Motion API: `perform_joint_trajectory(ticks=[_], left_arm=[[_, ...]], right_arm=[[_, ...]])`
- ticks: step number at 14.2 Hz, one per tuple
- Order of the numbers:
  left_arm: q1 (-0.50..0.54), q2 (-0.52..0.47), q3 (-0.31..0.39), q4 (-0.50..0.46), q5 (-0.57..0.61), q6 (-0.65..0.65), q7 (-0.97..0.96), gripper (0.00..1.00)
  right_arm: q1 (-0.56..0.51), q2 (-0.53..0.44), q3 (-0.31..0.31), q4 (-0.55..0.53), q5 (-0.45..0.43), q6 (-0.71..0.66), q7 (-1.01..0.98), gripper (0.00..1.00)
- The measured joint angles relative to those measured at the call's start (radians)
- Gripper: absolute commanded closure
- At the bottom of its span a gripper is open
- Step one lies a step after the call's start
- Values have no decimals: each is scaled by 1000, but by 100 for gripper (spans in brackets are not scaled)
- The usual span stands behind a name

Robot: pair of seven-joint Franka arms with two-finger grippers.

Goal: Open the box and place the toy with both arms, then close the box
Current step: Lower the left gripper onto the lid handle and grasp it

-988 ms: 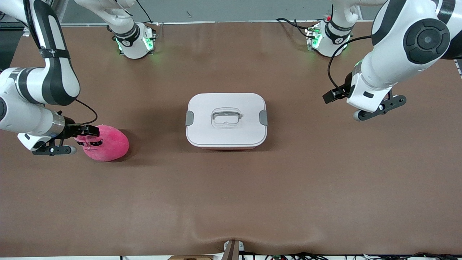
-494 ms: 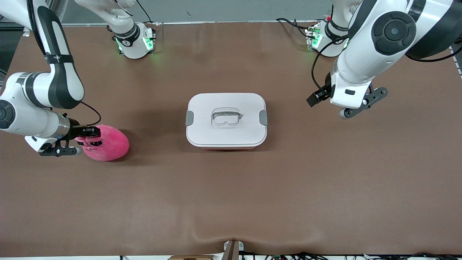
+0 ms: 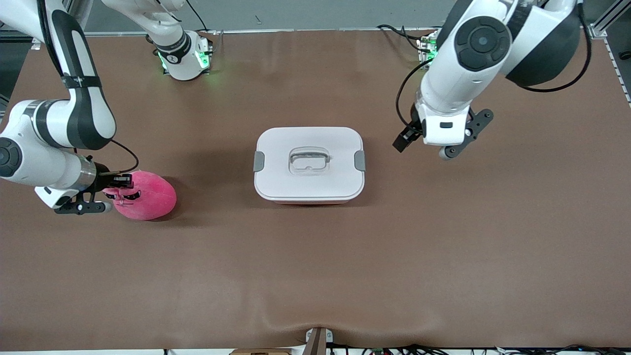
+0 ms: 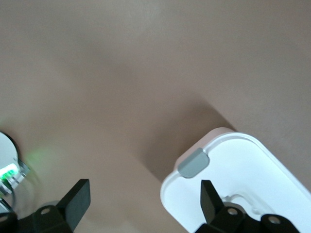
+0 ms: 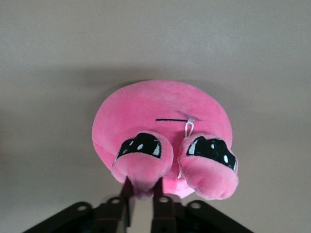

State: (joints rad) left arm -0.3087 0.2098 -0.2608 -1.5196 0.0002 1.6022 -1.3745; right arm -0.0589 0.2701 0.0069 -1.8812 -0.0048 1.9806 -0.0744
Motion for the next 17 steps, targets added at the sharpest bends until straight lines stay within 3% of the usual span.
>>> perform_joint_trajectory(ticks=[8, 12, 14, 17], left_arm=[[-108, 69, 0, -6, 0, 145, -408, 0], [-179, 144, 0, -11, 44, 254, -613, 0], [-200, 170, 0, -11, 49, 320, -715, 8], [-253, 205, 0, -12, 110, 389, -884, 29]], right_arm=[[1, -13, 0, 21, 0, -2, -16, 100], [1, -29, 0, 47, 1, -15, -224, 100], [1, -33, 1, 61, 1, -39, -266, 100], [3, -35, 2, 93, 1, -98, -285, 100]])
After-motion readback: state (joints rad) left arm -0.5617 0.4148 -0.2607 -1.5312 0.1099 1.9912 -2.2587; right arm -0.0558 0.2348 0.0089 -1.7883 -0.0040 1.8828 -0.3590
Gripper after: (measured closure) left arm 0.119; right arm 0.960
